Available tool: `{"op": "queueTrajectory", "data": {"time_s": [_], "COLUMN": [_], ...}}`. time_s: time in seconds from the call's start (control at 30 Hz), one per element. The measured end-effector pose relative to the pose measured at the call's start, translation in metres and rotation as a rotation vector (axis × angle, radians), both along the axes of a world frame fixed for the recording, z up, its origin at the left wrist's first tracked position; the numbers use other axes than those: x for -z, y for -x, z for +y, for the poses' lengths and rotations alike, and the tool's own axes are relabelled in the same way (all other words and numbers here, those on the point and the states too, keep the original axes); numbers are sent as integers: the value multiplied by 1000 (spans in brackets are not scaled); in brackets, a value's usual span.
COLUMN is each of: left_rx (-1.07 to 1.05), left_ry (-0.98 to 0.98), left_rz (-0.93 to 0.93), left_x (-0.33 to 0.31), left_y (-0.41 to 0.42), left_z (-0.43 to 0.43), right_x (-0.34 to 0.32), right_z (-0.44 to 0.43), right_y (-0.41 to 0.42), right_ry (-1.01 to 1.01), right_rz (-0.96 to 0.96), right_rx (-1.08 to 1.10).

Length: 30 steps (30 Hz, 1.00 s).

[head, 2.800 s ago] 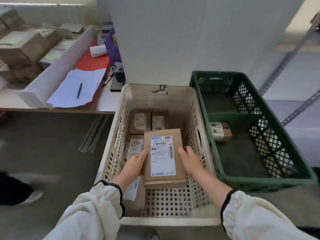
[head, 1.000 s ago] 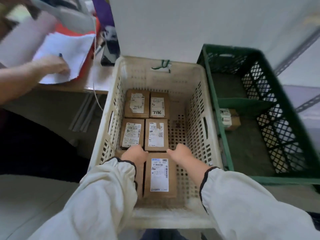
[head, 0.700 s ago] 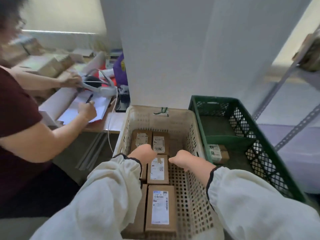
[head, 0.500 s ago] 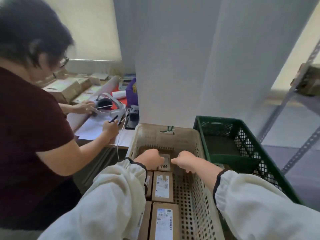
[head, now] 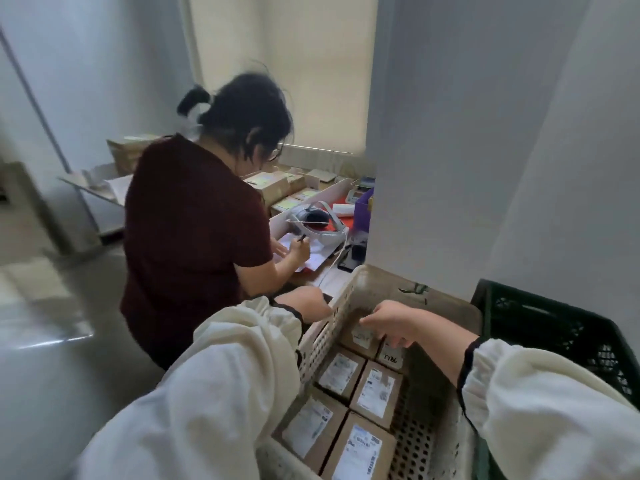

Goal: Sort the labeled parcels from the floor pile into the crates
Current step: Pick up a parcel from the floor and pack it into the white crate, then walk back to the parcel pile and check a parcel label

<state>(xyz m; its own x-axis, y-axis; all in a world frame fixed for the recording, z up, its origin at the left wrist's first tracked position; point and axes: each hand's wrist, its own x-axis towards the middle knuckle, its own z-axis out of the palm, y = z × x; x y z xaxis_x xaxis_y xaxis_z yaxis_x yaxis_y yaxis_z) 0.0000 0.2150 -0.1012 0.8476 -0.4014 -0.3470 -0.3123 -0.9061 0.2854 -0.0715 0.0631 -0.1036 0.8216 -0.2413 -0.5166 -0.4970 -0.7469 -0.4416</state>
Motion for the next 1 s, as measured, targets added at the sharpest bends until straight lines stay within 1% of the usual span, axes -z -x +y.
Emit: {"op": "queueTrajectory", "data": {"time_s": [0.13, 0.2, 0.33, 0.47, 0.6, 0.73, 0.87, 1.0], "left_rx": [-172, -281, -519, -719, -970, -1185, -1334, -1515], "left_ry": [46, 51, 60, 19, 43, 68, 66, 76], "left_rz": [-1, 0, -54, -81, -55, -43, -25, 2], "left_x": [-10, -12, -19, -27, -20, -9, -4, 12], "left_y": [21, 36, 74, 137, 221, 317, 416, 509], "left_z": [60, 99, 195, 297, 404, 499, 577, 636], "right_x": [-1, -3, -8, -15, -16, -6, 10, 35], "right_z": [48, 84, 178, 286, 408, 525, 627, 708], "right_y": [-13, -16, -14, 11, 60, 132, 211, 281], "right_ry": [-65, -43, -13, -15, -37, -108, -172, -211], "right_rz": [-13, -2, -35, -43, -51, 1, 53, 88], "right_rx": [-109, -198, -411, -651, -873, -1093, -1267, -1413]}}
